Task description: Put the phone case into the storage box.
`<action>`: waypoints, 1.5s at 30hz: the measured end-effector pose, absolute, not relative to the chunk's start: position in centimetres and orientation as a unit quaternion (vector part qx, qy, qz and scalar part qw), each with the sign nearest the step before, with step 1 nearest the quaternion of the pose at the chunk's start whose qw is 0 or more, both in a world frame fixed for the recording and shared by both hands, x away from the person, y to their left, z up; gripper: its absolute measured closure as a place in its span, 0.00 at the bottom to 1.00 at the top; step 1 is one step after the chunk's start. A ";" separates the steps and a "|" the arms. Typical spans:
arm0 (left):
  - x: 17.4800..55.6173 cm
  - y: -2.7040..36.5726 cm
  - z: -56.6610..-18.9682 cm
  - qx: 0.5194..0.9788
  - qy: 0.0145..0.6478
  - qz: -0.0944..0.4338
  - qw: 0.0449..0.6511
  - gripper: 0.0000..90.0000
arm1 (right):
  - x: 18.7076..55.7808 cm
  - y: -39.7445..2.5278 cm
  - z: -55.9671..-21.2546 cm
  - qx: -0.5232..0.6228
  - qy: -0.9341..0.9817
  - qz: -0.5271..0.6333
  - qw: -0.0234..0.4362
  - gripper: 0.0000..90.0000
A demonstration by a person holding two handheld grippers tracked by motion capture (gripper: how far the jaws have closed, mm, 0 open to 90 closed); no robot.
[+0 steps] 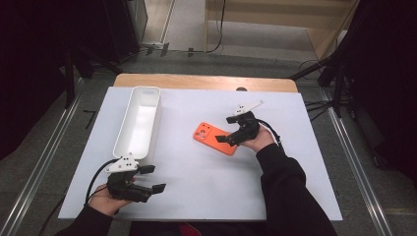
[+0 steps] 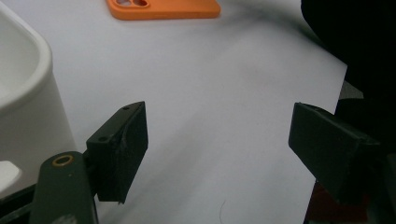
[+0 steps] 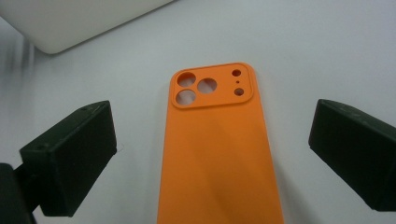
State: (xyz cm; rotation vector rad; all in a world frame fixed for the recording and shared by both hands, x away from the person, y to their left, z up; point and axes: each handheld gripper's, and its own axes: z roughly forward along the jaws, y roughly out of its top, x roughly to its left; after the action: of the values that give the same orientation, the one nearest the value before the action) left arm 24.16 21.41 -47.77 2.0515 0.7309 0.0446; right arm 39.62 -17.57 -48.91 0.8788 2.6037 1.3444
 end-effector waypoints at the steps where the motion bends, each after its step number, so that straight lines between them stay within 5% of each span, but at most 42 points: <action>1: 24.2 21.4 -47.8 0.834 0.298 0.018 0.464 0.23 | 39.6 -17.5 -49.0 0.288 0.850 0.439 0.043 0.00; 45: 24.5 21.1 -47.7 0.838 0.289 0.015 0.463 0.23 | 38.4 -16.0 -52.9 0.295 0.876 0.374 0.075 0.00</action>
State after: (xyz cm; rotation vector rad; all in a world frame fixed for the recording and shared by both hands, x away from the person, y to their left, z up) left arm 24.49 21.06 -47.74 2.0607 0.7093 0.0374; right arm 38.41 -16.02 -52.88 0.8854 2.6289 1.1218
